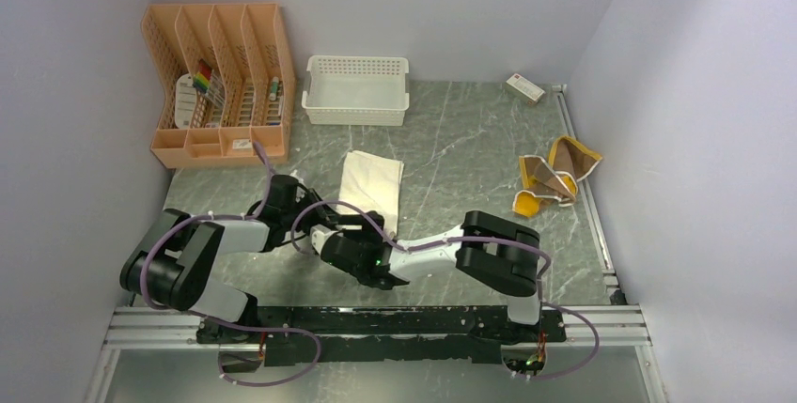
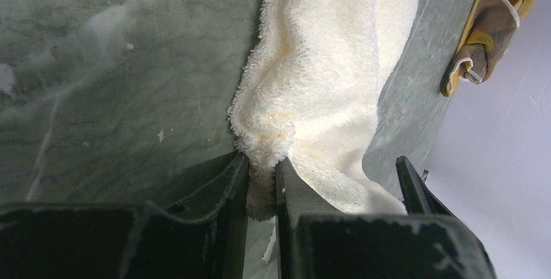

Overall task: Roll the towels
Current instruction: Roll the towel at the center of the board.

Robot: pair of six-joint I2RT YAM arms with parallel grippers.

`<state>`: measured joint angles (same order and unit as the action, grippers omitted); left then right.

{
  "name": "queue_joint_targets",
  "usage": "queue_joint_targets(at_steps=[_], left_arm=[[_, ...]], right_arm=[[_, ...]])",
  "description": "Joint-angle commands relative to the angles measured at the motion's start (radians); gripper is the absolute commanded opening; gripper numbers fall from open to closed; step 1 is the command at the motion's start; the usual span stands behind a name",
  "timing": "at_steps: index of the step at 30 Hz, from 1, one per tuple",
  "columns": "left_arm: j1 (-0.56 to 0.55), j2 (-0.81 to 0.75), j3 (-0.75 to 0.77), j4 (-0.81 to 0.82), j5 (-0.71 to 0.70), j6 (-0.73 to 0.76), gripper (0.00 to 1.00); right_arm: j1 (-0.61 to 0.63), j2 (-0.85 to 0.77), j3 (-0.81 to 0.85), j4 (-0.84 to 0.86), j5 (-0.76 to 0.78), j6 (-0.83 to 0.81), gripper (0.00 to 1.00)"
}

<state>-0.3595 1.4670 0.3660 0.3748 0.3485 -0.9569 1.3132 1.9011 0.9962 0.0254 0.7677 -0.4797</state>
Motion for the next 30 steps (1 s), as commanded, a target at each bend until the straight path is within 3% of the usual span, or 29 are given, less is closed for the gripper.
queue_joint_targets(at_steps=[1, 6, 12, 19, 22, 26, 30], left_arm=[[0.022, 0.013, -0.031, -0.143, 0.010, 0.056, 0.24], [0.041, -0.010, -0.025, -0.164, 0.019, 0.069, 0.24], [0.057, 0.004, -0.009, -0.168, 0.032, 0.087, 0.25], [0.073, 0.010, 0.025, -0.184, 0.050, 0.090, 0.27], [0.103, -0.055, 0.078, -0.284, 0.027, 0.126, 0.41], [0.154, -0.195, 0.178, -0.469, -0.055, 0.193, 0.73], [0.210, -0.313, 0.248, -0.585, -0.110, 0.234, 0.80]], right_arm=[[-0.006, 0.040, -0.027, -0.002, 0.005, -0.012, 0.64], [-0.041, 0.012, -0.002, -0.069, -0.104, 0.048, 0.49], [-0.184, -0.069, 0.047, -0.144, -0.480, 0.158, 0.37], [-0.321, -0.037, 0.176, -0.279, -0.856, 0.247, 0.26], [-0.381, -0.020, 0.218, -0.328, -1.042, 0.285, 0.24], [-0.465, 0.007, 0.259, -0.404, -1.262, 0.308, 0.23], [-0.525, 0.049, 0.287, -0.459, -1.419, 0.322, 0.24]])
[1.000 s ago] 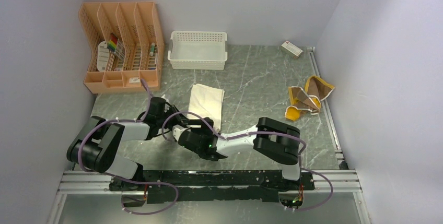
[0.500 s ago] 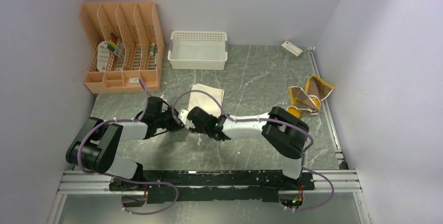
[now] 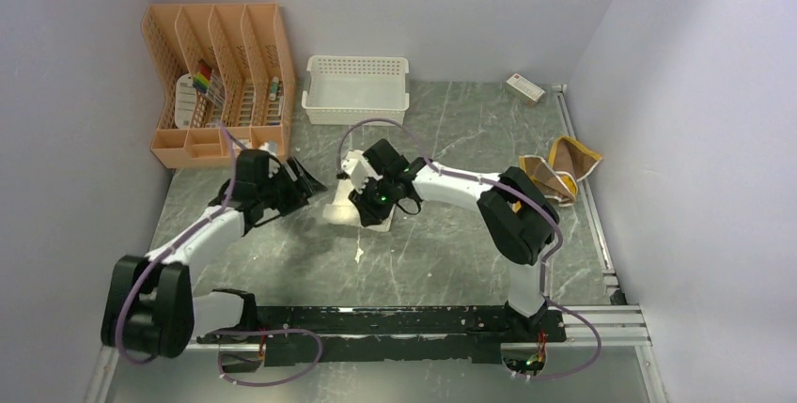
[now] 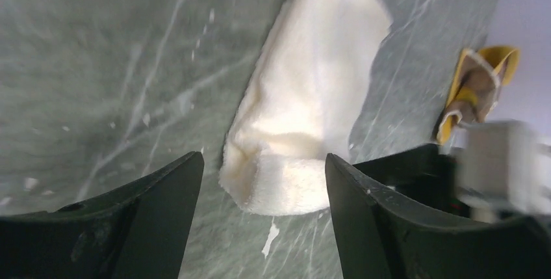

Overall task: Roll the towels
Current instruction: Roll the towel at the center of the board.

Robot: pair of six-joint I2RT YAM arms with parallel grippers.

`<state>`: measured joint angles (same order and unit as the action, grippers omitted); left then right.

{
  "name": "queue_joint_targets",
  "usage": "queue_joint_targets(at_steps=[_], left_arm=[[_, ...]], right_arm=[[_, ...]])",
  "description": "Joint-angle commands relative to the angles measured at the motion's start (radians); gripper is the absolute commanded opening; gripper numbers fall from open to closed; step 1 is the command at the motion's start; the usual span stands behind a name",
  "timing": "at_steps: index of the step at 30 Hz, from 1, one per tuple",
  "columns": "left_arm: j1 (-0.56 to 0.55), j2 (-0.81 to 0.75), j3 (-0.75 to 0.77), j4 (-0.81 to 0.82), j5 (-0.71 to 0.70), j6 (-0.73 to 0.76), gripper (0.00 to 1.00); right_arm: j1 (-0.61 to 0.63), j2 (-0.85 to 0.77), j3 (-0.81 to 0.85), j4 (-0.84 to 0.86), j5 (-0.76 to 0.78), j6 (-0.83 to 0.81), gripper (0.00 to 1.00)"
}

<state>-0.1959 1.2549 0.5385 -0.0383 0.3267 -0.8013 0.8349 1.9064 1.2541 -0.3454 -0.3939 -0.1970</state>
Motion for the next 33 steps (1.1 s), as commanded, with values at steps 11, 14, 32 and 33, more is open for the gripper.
queue_joint_targets(at_steps=[11, 14, 32, 33], left_arm=[[0.049, -0.246, -0.083, -0.134, 0.059, 0.071, 0.75], [0.044, -0.255, -0.140, -0.101, 0.078, 0.051, 0.73], [-0.166, -0.007, -0.110, 0.189, 0.025, -0.068, 0.74], [-0.172, 0.018, -0.106, 0.212, 0.019, -0.073, 0.74]], right_arm=[[-0.219, 0.093, -0.070, 0.172, -0.602, 0.343, 0.24], [-0.243, 0.107, -0.081, 0.261, -0.651, 0.435, 0.24], [-0.270, 0.253, -0.019, 0.223, -0.601, 0.527, 0.24], [-0.269, 0.255, -0.016, 0.217, -0.600, 0.524, 0.24]])
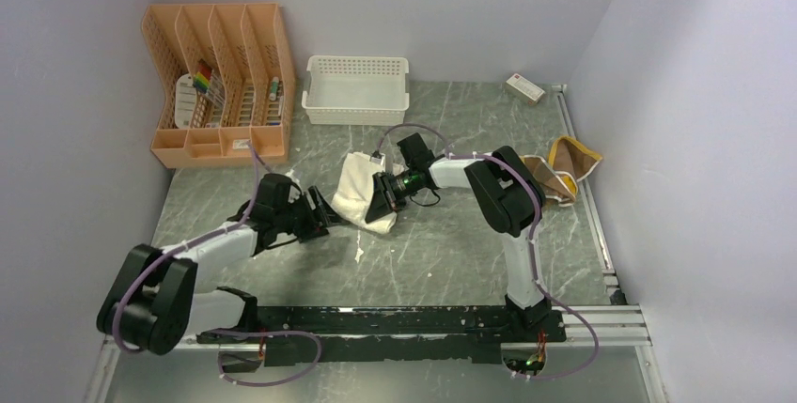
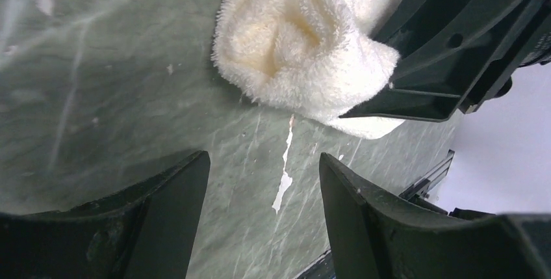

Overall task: Roll the towels
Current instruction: Roll the towel at the center of the board.

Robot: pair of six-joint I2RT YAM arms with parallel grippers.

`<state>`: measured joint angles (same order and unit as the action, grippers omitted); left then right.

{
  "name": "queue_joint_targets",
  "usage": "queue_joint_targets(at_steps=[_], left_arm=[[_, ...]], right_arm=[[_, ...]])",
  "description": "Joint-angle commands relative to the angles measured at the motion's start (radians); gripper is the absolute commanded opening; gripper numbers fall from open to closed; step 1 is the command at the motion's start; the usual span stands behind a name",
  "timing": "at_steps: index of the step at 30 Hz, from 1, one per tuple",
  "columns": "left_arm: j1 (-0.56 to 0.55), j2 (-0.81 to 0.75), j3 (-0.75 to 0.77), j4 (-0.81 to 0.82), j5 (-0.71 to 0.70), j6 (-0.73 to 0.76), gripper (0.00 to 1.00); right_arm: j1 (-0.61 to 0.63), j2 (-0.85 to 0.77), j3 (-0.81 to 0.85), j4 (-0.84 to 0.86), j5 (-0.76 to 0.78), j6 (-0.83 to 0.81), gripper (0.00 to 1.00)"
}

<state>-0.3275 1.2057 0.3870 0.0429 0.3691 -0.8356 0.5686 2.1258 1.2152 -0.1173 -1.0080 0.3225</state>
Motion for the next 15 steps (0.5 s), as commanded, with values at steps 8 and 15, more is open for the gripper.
queue_joint_targets(at_steps=[8, 15], left_arm=[[-0.042, 0.217, 0.026, 0.305, -0.041, -0.110, 0.75], [-0.042, 0.302, 0.032, 0.379, -0.050, -0.135, 0.77]], right_arm=[[-0.005, 0.032, 0.024, -0.029, 0.013, -0.013, 0.24], [-0.004, 0.037, 0.009, -0.006, 0.006, -0.004, 0.24]])
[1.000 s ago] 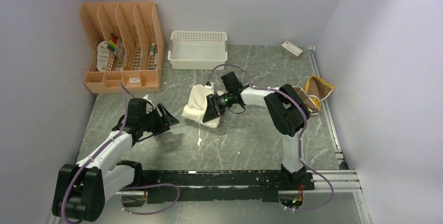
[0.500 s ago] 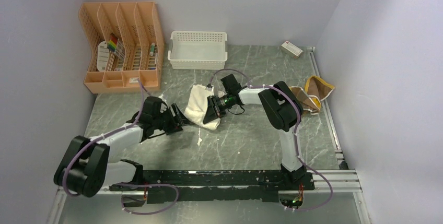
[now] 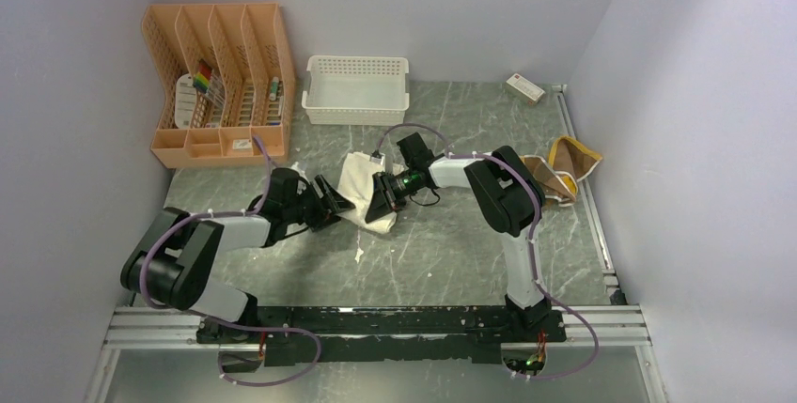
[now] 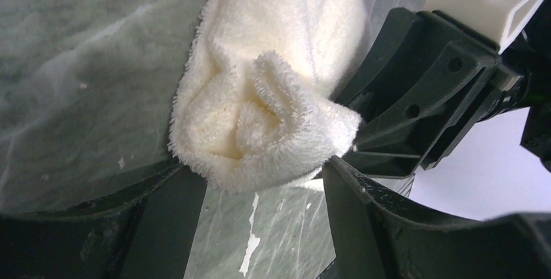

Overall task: Roll the towels
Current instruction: Roll the towel at the center of the board.

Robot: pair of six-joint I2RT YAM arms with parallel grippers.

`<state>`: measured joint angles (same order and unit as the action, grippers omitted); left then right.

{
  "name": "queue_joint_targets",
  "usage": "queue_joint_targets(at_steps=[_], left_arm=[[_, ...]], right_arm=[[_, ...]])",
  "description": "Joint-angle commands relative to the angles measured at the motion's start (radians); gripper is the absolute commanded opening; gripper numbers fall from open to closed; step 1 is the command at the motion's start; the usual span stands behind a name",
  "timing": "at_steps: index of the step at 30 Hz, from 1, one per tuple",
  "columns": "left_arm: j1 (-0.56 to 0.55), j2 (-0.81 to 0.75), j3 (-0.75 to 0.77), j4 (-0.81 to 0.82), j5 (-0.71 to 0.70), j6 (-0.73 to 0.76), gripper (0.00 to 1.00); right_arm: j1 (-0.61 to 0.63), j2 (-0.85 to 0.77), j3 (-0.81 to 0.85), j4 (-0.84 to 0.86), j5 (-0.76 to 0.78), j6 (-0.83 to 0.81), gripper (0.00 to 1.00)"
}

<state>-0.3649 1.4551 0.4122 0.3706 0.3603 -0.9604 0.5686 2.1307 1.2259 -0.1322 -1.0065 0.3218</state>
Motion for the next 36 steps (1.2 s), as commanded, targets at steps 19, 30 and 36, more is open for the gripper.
queue_joint_targets(at_steps=[19, 30, 36], left_arm=[[-0.006, 0.214, 0.038, 0.053, -0.026, -0.001, 0.13], [-0.006, 0.163, 0.129, -0.114, -0.028, 0.079, 0.13], [-0.006, 0.178, 0.153, -0.140, -0.010, 0.100, 0.13]], right_arm=[[0.004, -0.080, 0.127, -0.287, 0.379, -0.198, 1.00], [0.438, -0.525, -0.137, 0.015, 1.432, -0.629, 1.00], [0.507, -0.460, -0.115, -0.092, 1.262, -0.662, 1.00]])
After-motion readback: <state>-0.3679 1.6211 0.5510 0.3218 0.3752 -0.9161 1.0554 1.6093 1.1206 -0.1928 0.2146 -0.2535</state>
